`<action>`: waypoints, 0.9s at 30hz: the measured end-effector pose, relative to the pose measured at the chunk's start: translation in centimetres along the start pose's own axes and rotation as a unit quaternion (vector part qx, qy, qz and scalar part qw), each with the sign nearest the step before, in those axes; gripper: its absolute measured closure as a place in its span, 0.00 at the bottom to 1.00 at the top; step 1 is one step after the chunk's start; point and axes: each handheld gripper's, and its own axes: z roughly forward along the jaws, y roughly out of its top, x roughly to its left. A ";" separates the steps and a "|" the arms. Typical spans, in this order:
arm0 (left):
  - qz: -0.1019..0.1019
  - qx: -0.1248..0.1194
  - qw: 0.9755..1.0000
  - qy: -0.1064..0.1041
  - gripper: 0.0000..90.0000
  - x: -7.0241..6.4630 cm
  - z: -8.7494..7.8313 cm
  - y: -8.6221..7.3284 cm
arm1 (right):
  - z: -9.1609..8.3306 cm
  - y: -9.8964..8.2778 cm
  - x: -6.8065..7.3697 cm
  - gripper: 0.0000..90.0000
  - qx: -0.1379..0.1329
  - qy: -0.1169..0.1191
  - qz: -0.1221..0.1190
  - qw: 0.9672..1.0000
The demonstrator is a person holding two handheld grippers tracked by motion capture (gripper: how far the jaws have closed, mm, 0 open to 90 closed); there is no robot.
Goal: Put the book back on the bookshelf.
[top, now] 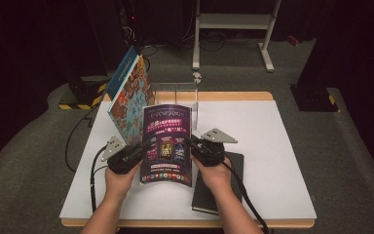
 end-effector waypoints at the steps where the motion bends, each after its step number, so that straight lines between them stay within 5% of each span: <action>1: 0.004 0.000 1.000 0.001 0.91 0.0 0.1 0.1 | 0.1 0.1 0.0 0.89 -0.001 -0.002 -0.001 1.000; 16: 0.018 -0.011 1.000 0.013 0.90 0.6 2.3 0.5 | 1.6 1.4 -1.1 0.91 -0.031 -0.019 -0.011 0.999; 27: 0.023 -0.008 1.000 0.015 0.90 1.0 1.6 0.1 | 1.7 0.4 -0.9 0.91 -0.040 -0.011 -0.012 0.999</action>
